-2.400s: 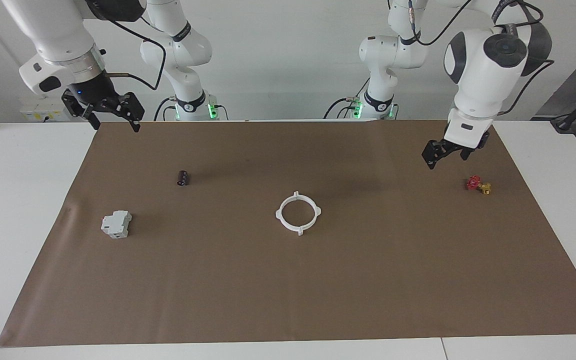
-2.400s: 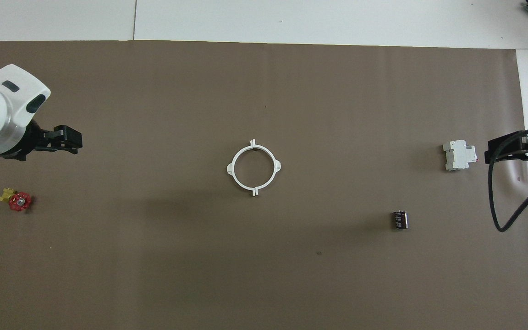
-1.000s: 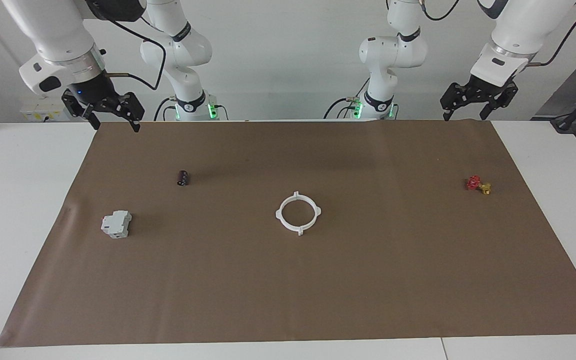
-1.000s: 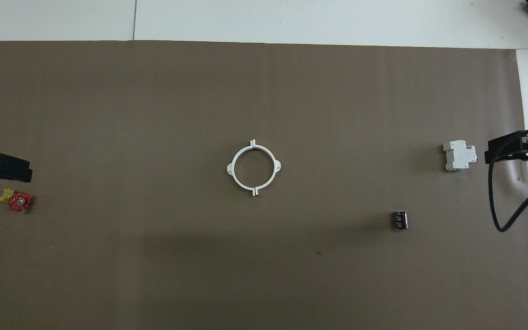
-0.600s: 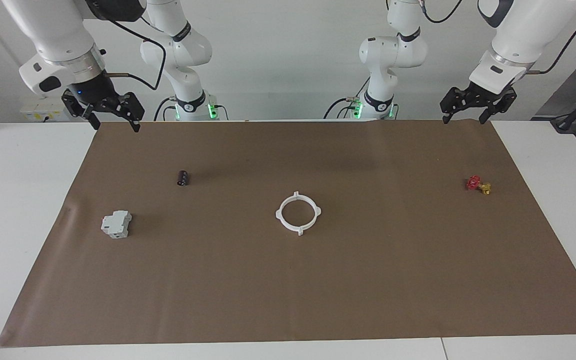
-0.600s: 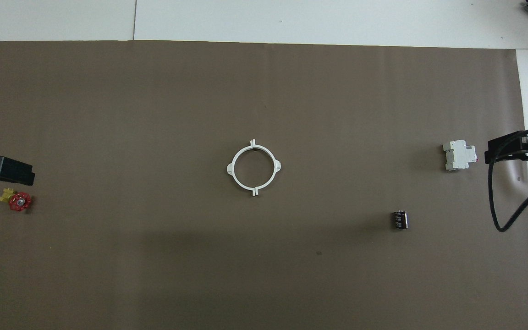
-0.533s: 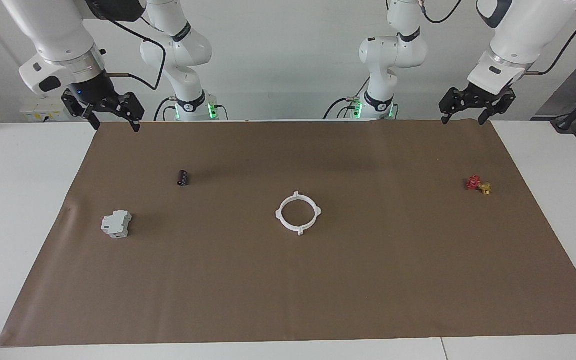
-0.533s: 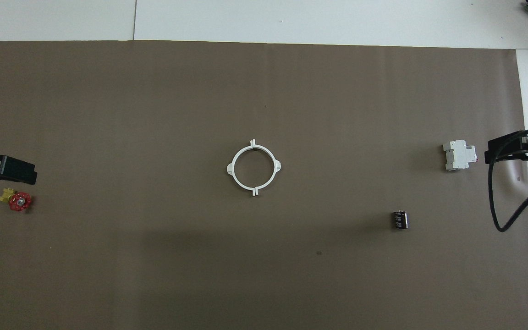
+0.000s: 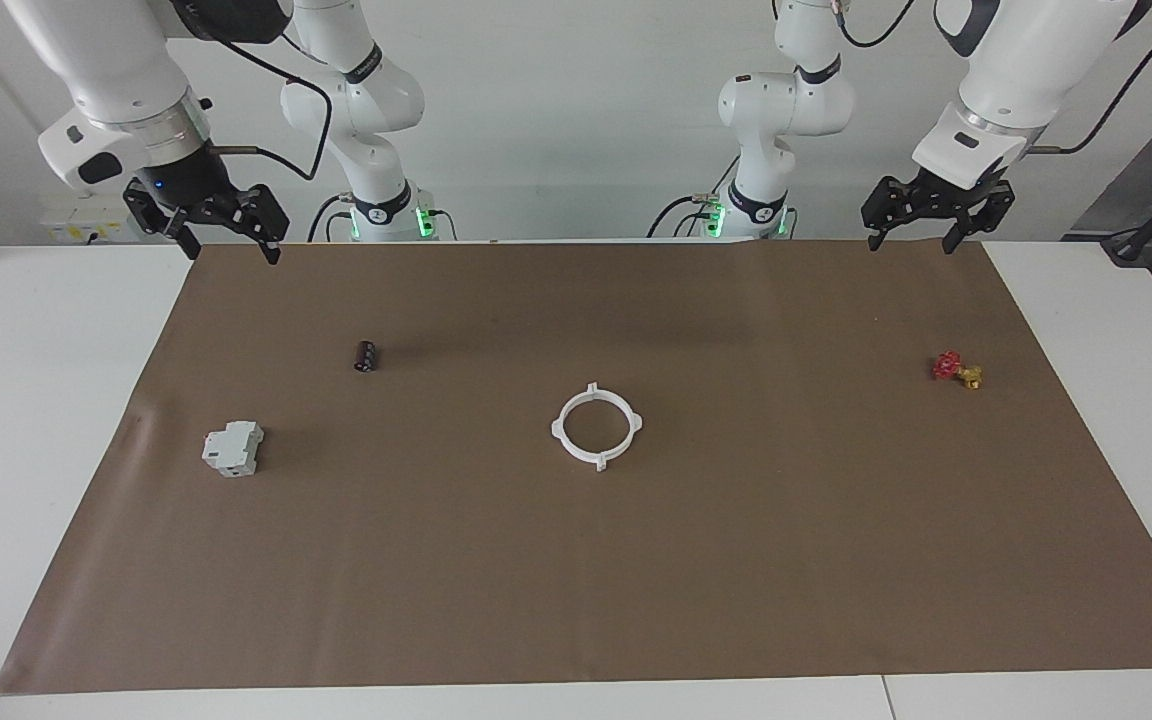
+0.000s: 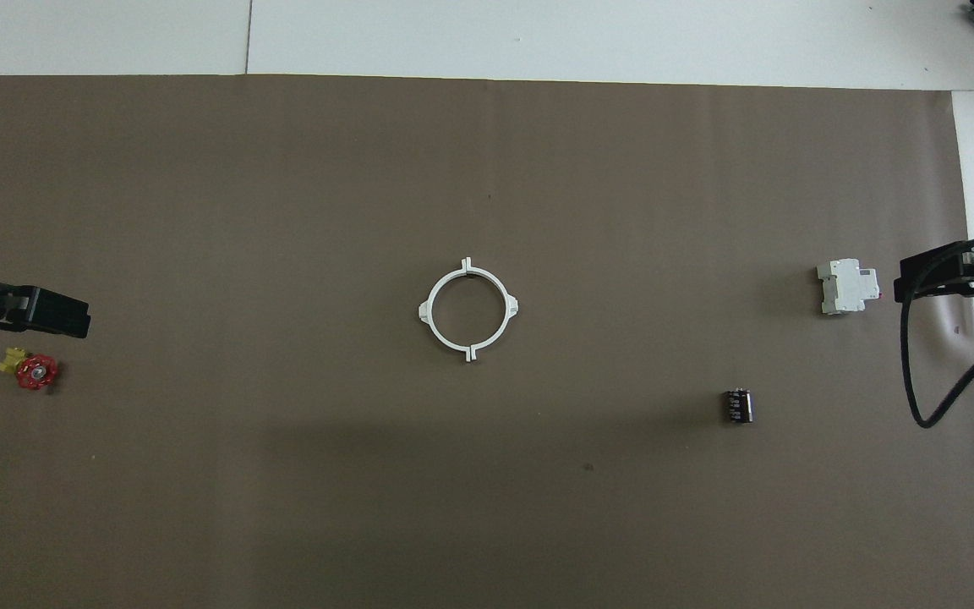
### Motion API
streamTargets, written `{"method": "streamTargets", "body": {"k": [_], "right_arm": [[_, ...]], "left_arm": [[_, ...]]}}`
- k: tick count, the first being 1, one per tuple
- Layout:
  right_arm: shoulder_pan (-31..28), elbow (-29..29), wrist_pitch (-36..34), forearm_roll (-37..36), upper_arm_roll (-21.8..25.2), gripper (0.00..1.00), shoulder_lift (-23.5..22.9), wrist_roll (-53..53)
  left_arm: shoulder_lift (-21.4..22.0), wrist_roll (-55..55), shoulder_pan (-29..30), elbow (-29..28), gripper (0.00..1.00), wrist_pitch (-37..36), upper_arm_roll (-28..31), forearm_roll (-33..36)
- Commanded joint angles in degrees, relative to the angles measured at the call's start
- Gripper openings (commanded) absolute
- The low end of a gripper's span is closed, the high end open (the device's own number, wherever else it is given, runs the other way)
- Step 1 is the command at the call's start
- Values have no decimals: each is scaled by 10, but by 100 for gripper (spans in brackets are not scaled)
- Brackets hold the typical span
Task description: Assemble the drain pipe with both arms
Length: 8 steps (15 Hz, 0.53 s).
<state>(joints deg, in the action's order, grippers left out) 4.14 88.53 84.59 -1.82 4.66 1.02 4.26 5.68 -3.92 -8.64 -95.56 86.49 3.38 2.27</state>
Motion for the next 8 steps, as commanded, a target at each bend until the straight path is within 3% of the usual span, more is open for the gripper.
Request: {"method": "streamTargets", "body": {"k": [1,8], "right_arm": [[-6,9,10,3,-3,100,5,-14],[-6,9,10,3,-3,100,5,-14]], "left_arm": [[1,-4,-3,5,100,2,20,-9],[-6,-3,-13,12,100,11,26,-6]]}}
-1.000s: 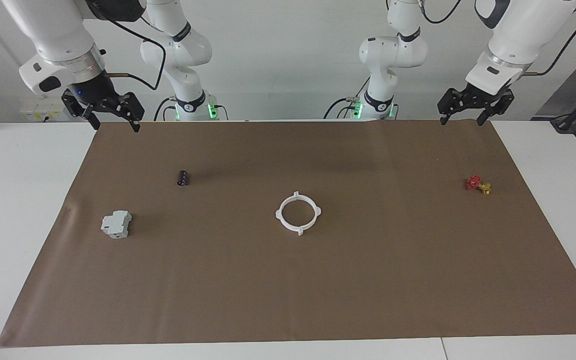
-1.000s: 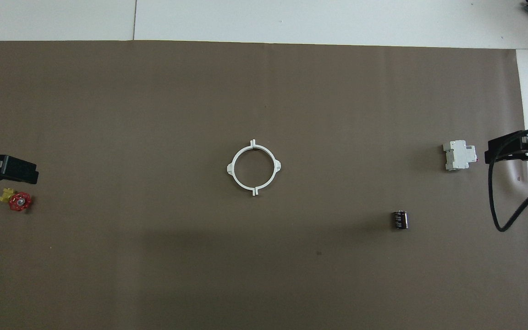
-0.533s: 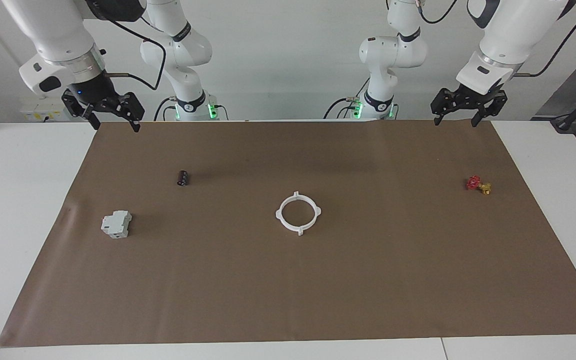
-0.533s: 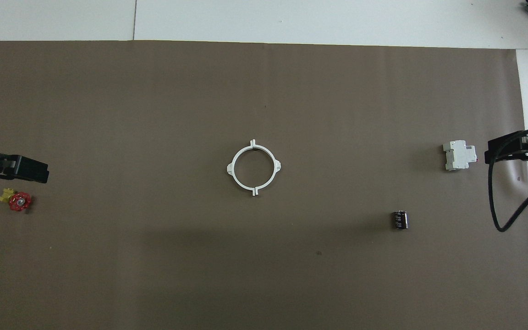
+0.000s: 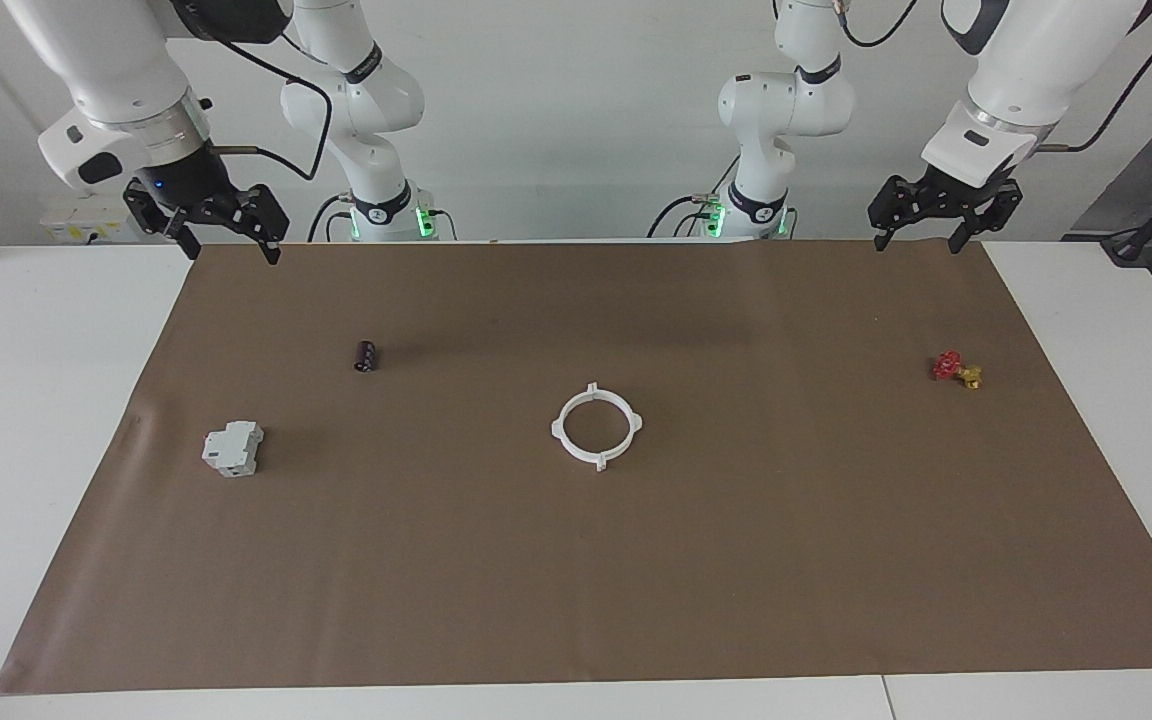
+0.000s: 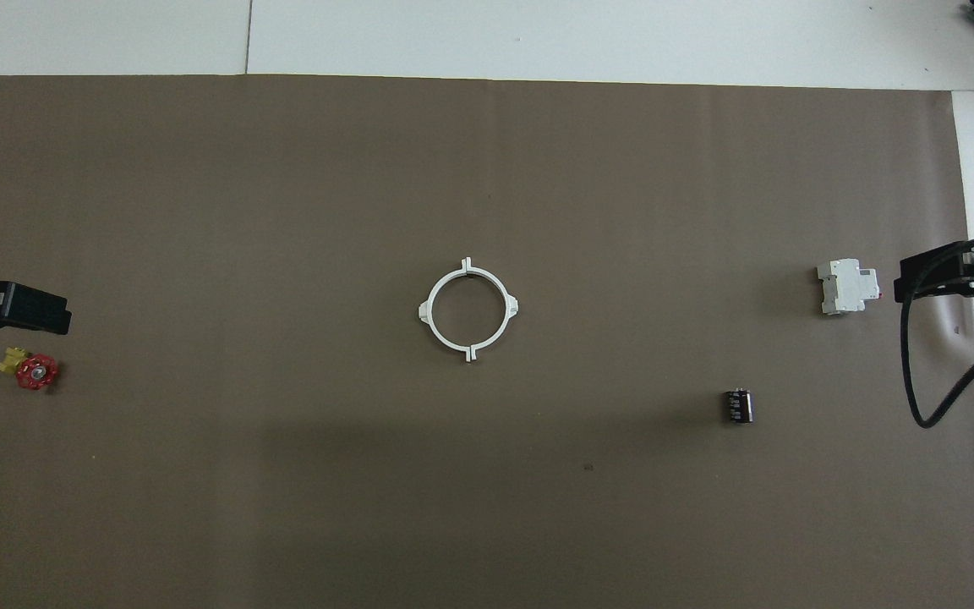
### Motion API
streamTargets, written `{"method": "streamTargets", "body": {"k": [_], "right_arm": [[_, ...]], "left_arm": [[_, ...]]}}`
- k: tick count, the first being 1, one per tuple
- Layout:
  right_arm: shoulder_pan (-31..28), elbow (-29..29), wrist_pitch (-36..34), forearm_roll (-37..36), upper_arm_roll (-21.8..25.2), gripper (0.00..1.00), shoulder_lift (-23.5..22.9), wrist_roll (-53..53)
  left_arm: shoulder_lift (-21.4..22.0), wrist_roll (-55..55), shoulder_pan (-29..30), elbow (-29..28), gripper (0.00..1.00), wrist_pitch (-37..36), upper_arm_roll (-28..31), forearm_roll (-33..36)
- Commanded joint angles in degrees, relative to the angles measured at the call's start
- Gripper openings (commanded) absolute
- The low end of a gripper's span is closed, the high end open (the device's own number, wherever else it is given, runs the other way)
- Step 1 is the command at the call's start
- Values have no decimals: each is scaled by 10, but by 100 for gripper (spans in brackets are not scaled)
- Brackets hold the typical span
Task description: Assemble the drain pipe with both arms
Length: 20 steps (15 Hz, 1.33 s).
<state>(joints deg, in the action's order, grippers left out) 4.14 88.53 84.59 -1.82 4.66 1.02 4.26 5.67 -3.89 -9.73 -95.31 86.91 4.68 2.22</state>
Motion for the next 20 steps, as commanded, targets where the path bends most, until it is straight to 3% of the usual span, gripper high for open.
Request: {"method": "streamTargets", "body": {"k": [1,10,13,20], "right_arm": [[-6,9,10,3,-3,100,5,-14],[-6,9,10,3,-3,100,5,-14],[-6,9,10,2,-3,100,5,-14],[-6,9,10,3,-3,100,5,-14]], "left_arm": [[-5,-5,3,7,100,14,19,-5],[-20,-3,-6,-5,100,50,21,-13],[-35,-3,-7,7,100,98,17,-24],[-30,-4,-6,-1,100,99,18,-24]]}}
